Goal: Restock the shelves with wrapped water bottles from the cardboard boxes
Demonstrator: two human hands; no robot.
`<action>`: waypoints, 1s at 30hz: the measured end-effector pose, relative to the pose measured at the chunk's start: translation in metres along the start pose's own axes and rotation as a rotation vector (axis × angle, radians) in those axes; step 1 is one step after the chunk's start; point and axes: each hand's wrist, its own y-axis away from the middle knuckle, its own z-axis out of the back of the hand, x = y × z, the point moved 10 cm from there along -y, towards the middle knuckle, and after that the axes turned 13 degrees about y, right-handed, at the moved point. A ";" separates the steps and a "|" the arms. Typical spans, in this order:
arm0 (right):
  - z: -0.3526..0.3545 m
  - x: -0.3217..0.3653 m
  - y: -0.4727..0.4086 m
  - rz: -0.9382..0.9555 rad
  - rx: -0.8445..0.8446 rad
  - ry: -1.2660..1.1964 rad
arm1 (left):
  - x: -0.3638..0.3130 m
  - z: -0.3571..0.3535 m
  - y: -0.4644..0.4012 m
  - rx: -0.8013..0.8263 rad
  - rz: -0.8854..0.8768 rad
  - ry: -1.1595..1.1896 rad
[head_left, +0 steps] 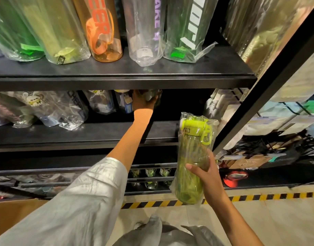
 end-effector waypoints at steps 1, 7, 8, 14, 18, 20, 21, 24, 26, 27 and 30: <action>-0.004 0.003 -0.002 0.009 0.009 -0.007 | 0.003 -0.007 0.011 0.104 -0.015 -0.104; -0.025 0.025 -0.032 0.042 0.077 -0.113 | 0.066 0.028 0.063 0.229 0.181 -0.165; -0.029 0.030 -0.040 0.053 0.086 -0.109 | 0.068 0.034 0.070 0.281 0.125 -0.246; -0.039 0.062 -0.091 0.136 0.045 -0.056 | 0.114 0.054 0.095 0.654 -0.189 -0.638; -0.039 0.074 -0.130 0.156 -0.031 -0.021 | 0.113 0.057 0.098 0.679 -0.358 -0.702; -0.038 0.072 -0.148 0.137 -0.081 0.024 | 0.112 0.056 0.102 0.699 -0.425 -0.747; -0.036 0.071 -0.155 0.106 -0.104 0.040 | 0.113 0.056 0.102 0.701 -0.437 -0.762; -0.035 0.071 -0.175 0.047 -0.179 0.083 | 0.115 0.055 0.101 0.679 -0.467 -0.772; -0.037 0.062 -0.191 -0.067 -0.181 0.114 | 0.117 0.053 0.099 0.670 -0.474 -0.788; -0.038 0.054 -0.200 -0.132 -0.136 0.148 | 0.119 0.053 0.099 0.669 -0.477 -0.806; -0.045 0.058 -0.215 -0.090 -0.049 0.306 | 0.121 0.053 0.098 0.640 -0.521 -0.862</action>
